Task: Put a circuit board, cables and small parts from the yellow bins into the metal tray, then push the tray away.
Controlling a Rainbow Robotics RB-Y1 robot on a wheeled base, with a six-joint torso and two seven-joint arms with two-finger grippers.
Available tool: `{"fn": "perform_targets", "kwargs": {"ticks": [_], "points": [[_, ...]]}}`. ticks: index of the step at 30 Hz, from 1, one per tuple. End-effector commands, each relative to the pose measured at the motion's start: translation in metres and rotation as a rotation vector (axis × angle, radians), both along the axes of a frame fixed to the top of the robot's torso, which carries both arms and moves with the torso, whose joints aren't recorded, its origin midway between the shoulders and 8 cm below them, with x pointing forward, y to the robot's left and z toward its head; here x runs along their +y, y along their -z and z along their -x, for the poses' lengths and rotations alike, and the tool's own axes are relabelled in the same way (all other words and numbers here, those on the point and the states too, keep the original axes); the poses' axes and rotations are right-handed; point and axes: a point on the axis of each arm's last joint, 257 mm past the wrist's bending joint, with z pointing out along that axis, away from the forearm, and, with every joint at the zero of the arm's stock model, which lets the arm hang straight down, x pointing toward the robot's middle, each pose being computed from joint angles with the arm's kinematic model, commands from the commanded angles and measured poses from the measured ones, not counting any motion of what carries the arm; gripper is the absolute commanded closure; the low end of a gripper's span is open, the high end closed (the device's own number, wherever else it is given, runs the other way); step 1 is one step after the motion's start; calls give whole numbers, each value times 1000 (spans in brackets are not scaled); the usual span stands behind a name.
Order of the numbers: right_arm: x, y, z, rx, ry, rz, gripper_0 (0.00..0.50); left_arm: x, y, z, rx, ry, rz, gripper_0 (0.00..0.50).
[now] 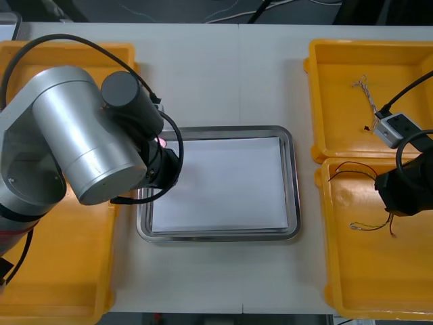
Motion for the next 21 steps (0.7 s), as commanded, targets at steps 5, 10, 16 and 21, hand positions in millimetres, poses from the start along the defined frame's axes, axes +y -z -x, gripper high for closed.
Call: {"fn": "perform_targets", "kwargs": {"ticks": [5, 10, 16, 21], "points": [[6, -9, -2, -22, -60, 28, 500, -30, 22, 18, 8, 25, 1, 500], [6, -9, -2, -21, -58, 25, 500, -29, 47, 28, 21, 57, -23, 500], [6, -9, -2, -21, -58, 25, 500, -25, 67, 41, 47, 80, -58, 500], [6, -9, -2, -21, -58, 25, 500, -33, 72, 48, 56, 102, -62, 500]]}}
